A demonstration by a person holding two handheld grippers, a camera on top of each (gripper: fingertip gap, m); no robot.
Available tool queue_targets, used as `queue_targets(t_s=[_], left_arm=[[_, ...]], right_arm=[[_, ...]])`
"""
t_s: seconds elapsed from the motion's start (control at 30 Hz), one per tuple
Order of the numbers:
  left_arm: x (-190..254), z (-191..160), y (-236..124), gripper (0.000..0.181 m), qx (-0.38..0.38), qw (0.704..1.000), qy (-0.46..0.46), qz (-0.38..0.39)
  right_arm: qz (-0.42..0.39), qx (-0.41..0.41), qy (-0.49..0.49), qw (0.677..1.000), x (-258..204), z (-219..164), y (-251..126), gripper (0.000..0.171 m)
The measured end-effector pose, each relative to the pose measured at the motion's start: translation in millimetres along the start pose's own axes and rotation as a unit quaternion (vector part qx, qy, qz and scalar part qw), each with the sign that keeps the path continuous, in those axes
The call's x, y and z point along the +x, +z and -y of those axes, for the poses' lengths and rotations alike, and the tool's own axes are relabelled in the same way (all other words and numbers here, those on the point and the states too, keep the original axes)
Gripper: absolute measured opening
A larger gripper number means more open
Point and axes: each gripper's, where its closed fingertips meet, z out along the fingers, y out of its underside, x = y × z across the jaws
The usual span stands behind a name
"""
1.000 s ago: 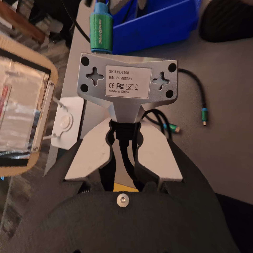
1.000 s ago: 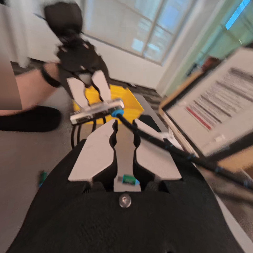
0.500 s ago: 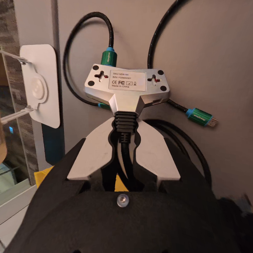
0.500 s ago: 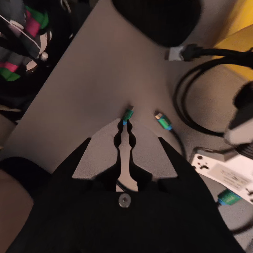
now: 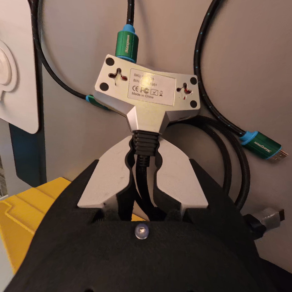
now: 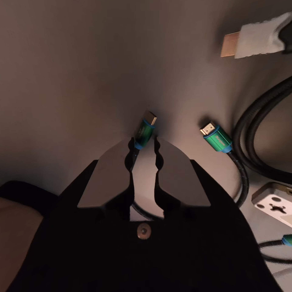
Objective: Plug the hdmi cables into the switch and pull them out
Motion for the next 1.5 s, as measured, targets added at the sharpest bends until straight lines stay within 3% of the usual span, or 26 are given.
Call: queue_targets(t_s=[0.03, 0.2, 0.37, 0.53, 0.67, 0.73, 0.9, 1.07, 1.13, 1.2, 1.33, 1.43, 1.5], left_arm=[[-0.7, -0.9, 2.5, 0.021, -0.001, 1.0, -0.008, -0.001], [-16.5, 0.1, -1.9, 0.033, 0.019, 0.996, -0.083, 0.017], [-37.5, 14.0, -44.6, 0.044, 0.129, 0.977, -0.167, 0.001], [-37.1, 28.3, -99.3, 0.043, 0.262, 0.934, -0.219, -0.102], [4.0, 60.4, -163.1, 0.044, 0.384, 0.855, -0.193, -0.29], [25.0, 69.0, -184.7, 0.044, 0.401, 0.836, -0.16, -0.338], [61.9, 89.8, -200.7, 0.041, 0.404, 0.856, -0.091, -0.309], [58.6, 94.3, -160.6, 0.037, 0.328, 0.903, -0.136, -0.24], [58.1, 95.1, -154.2, 0.013, 0.324, 0.897, -0.153, -0.259], [61.3, 94.6, -150.9, 0.011, 0.319, 0.896, -0.146, -0.273], [49.9, 92.1, -149.3, 0.01, 0.324, 0.924, -0.09, -0.18], [45.4, 89.0, -162.4, 0.01, 0.333, 0.926, -0.072, -0.162], [44.8, 87.7, -179.3, 0.01, 0.361, 0.912, -0.071, -0.181]], right_arm=[[-0.002, -0.003, -0.002, 1.0, 1.2, 1.4, 0.3, 0.023], [0.022, -0.042, -0.009, 0.999, -3.3, -7.7, -1.8, 0.016], [0.018, 0.121, -0.022, 0.992, -3.4, 14.8, -46.9, 0.015], [-0.043, 0.266, 0.018, 0.963, 11.2, 6.9, -111.9, 0.015], [-0.087, 0.352, 0.066, 0.93, 21.2, -3.0, -156.9, 0.015], [-0.107, 0.371, 0.077, 0.919, 24.5, -9.9, -169.4, 0.015], [-0.142, 0.377, 0.108, 0.909, 38.2, -19.8, -176.4, 0.015], [-0.168, 0.356, 0.136, 0.909, 54.2, -22.8, -170.2, 0.016], [-0.195, 0.338, 0.14, 0.91, 61.3, -27.1, -168.0, 0.016], [-0.211, 0.322, 0.139, 0.913, 64.5, -29.7, -166.2, 0.015], [-0.281, 0.295, 0.125, 0.905, 76.7, -30.4, -171.2, 0.016], [-0.292, 0.344, 0.103, 0.887, 76.3, -21.2, -181.2, 0.017], [-0.276, 0.374, 0.118, 0.878, 80.1, -20.7, -181.4, 0.036]])
